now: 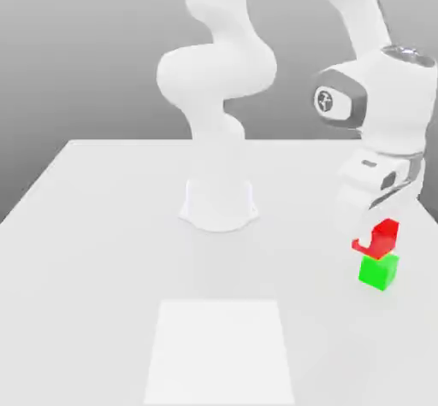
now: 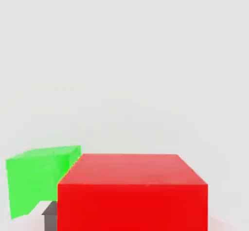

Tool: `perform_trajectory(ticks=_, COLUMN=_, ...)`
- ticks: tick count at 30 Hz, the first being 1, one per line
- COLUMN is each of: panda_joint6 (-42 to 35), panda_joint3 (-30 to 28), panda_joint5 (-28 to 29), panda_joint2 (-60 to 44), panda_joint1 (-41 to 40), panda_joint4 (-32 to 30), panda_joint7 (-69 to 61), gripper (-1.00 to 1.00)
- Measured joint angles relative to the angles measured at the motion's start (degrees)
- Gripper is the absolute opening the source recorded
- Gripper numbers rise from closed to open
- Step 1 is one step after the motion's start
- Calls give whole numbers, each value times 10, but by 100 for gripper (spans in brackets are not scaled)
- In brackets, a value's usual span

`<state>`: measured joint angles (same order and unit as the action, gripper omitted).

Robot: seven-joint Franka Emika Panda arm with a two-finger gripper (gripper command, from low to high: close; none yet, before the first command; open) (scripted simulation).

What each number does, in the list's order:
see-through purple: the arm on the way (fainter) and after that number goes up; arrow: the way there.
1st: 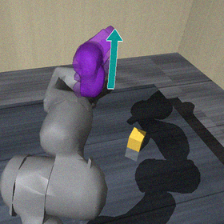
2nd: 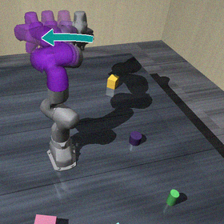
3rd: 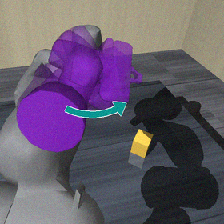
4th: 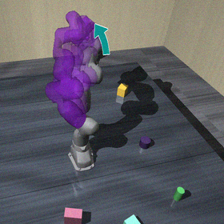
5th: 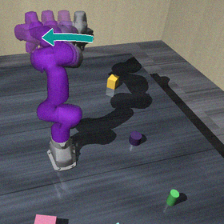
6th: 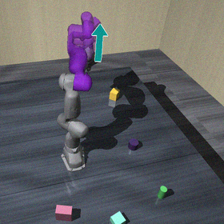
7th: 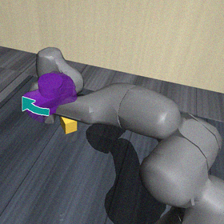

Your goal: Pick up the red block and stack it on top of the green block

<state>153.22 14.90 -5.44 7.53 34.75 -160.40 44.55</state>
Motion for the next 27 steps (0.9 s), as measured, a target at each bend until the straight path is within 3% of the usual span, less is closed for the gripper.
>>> perform_trajectory(ticks=15, panda_joint6=23, panda_joint3=12, panda_joint5=-132, panda_joint2=-50, panda_joint1=62, panda_joint4=5, panda_joint7=-72, gripper=-100)
perform_trajectory(ticks=27, panda_joint6=64, panda_joint3=13, panda_joint5=-133, panda_joint2=-109, panda_joint1=61, panda_joint4=7, panda_joint7=-73, gripper=-100)
